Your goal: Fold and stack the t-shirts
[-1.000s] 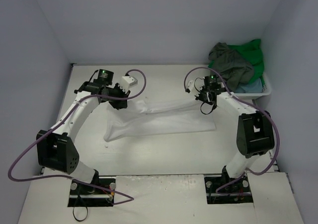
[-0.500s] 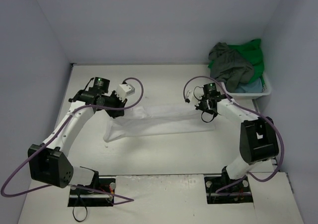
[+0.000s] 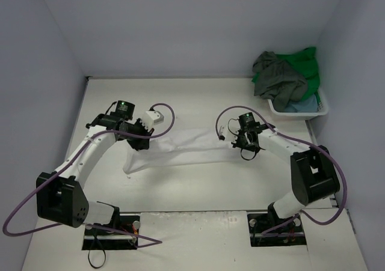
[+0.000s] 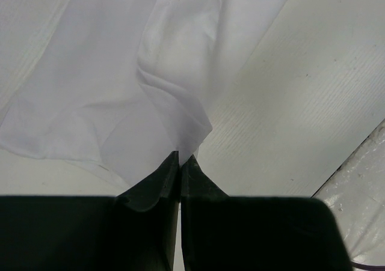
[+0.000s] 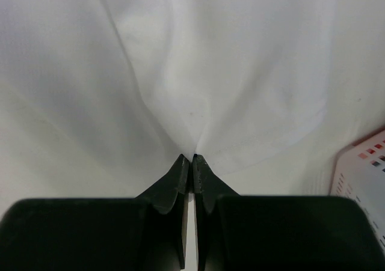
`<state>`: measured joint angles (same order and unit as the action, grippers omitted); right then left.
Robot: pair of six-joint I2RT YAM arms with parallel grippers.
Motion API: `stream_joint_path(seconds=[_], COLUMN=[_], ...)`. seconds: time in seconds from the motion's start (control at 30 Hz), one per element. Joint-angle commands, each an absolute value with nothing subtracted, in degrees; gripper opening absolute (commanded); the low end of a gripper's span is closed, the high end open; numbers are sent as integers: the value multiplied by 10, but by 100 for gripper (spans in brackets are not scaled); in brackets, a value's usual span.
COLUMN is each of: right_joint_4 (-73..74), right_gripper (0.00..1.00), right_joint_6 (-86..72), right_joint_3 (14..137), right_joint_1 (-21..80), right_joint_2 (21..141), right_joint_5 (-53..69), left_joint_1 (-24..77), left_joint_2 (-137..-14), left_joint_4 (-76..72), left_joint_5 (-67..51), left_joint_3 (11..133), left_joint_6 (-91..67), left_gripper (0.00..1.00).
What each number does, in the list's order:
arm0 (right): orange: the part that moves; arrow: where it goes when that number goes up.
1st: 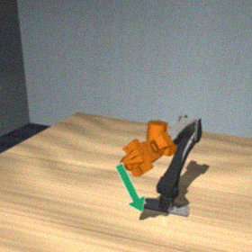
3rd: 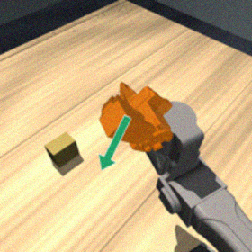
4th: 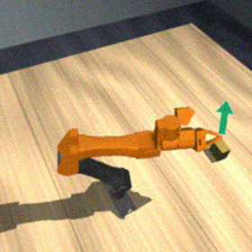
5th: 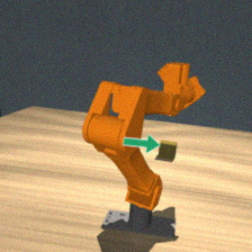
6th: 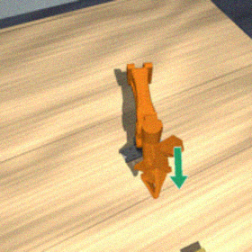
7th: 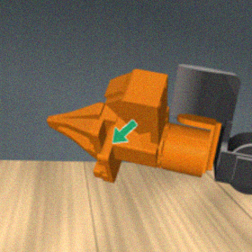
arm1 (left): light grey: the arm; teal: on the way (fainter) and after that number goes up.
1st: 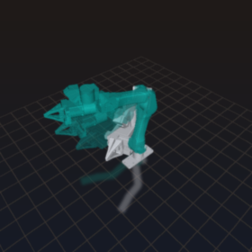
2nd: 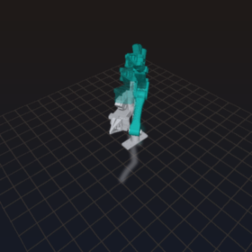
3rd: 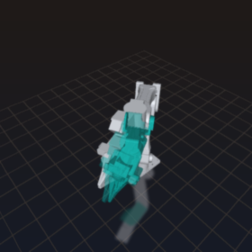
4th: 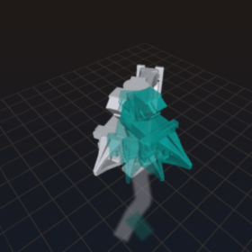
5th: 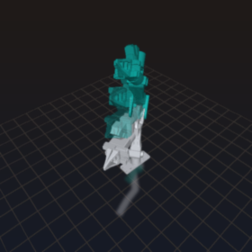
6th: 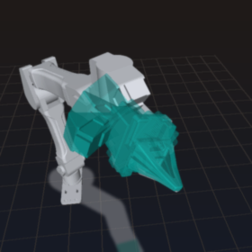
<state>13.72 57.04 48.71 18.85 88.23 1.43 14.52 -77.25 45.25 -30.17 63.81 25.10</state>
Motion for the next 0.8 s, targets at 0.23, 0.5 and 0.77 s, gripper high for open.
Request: stream_joint_path(seconds=[0.23,0.5,0.77], right_joint_4=[156,156,161], right_gripper=[0,17,29], right_joint_6=[571,556,554], right_joint_3=[473,470,468], right_joint_1=[190,191,189], right_joint_2=[898,933,915], right_joint_5=[-22,-36,-33], left_joint_1=[149,150,152], left_joint_2=[-767,-762,-781], left_joint_4=[475,485,476], left_joint_5=[-319,-312,-301], left_joint_3=[630,609,592], left_joint_6=[281,300,308], left_gripper=[0,0,0])
